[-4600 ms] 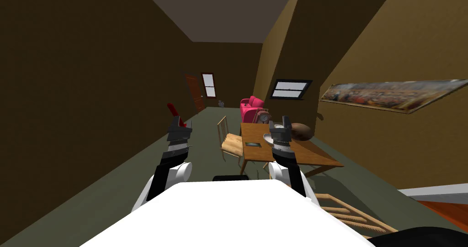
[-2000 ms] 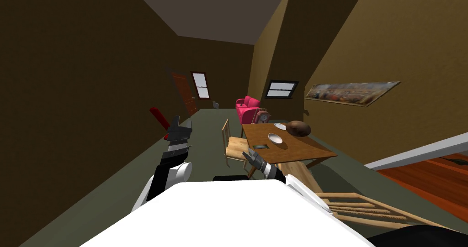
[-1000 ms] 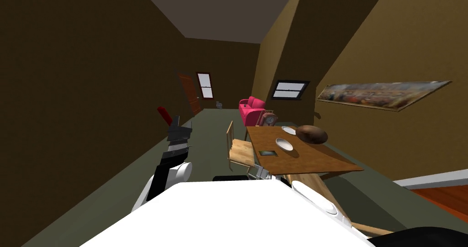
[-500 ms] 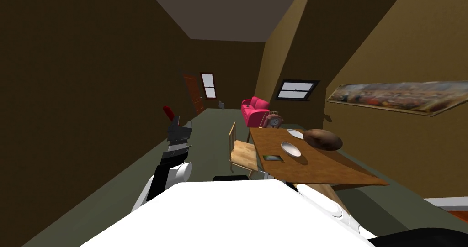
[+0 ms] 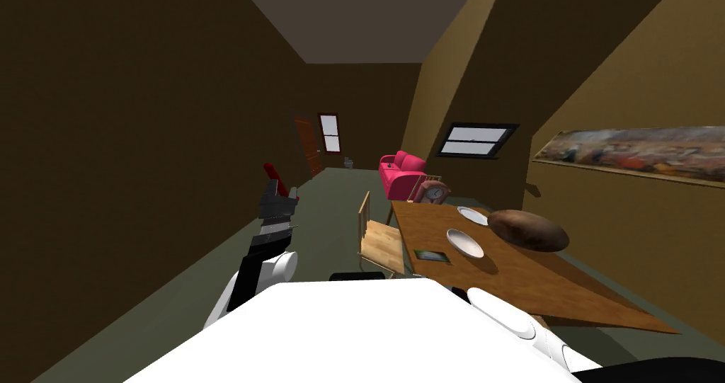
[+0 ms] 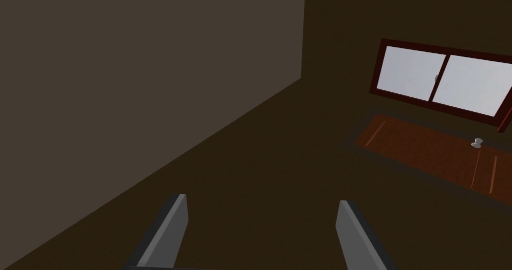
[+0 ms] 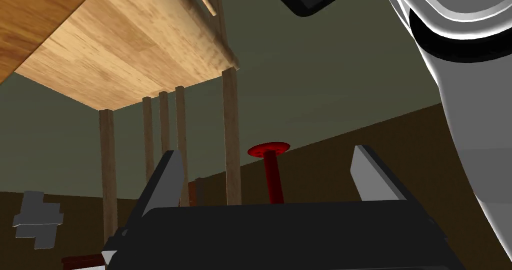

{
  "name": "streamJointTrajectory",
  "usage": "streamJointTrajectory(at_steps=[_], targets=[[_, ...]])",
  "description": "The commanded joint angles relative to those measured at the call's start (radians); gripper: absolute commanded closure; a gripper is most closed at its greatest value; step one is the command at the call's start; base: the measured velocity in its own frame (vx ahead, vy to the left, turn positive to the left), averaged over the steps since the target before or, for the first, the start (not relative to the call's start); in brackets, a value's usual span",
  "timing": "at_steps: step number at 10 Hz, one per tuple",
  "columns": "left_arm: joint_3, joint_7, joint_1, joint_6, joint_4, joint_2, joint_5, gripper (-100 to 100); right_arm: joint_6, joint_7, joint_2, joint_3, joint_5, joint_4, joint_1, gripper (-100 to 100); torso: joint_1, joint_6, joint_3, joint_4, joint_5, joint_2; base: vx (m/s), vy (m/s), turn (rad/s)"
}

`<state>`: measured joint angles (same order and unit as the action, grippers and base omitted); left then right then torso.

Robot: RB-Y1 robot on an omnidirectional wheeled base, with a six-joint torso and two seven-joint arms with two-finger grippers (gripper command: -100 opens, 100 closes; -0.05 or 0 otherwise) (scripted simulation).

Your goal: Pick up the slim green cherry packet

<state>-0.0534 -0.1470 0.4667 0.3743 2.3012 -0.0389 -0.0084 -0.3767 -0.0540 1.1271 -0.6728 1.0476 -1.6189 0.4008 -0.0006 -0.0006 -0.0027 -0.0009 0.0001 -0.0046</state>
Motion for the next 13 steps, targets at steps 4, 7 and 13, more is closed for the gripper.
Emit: streamJointTrajectory(at_steps=[4, 7, 13], targets=[[0.000, 0.000, 0.000, 0.000, 0.000, 0.000, 0.000, 0, 0.012, 0.023, 0.073, -0.052, 0.124, 0.091, -0.034, -100, -0.001, 0.000, -0.001, -0.001, 0.000, -0.003, 0.075, -0.019, 0.157], [0.000, 0.000, 0.000, 0.000, 0.000, 0.000, 0.000, 0, 0.019, 0.042, 0.108, -0.096, 0.205, 0.163, -0.063, -100, -0.001, 0.001, 0.001, 0.000, 0.000, 0.001, 0.046, -0.028, 0.146], [0.000, 0.000, 0.000, 0.000, 0.000, 0.000, 0.000, 0, 0.025, 0.071, 0.133, -0.156, 0.322, 0.256, -0.098, -100, -0.001, 0.001, 0.002, 0.001, 0.000, 0.004, 0.018, -0.035, 0.126]])
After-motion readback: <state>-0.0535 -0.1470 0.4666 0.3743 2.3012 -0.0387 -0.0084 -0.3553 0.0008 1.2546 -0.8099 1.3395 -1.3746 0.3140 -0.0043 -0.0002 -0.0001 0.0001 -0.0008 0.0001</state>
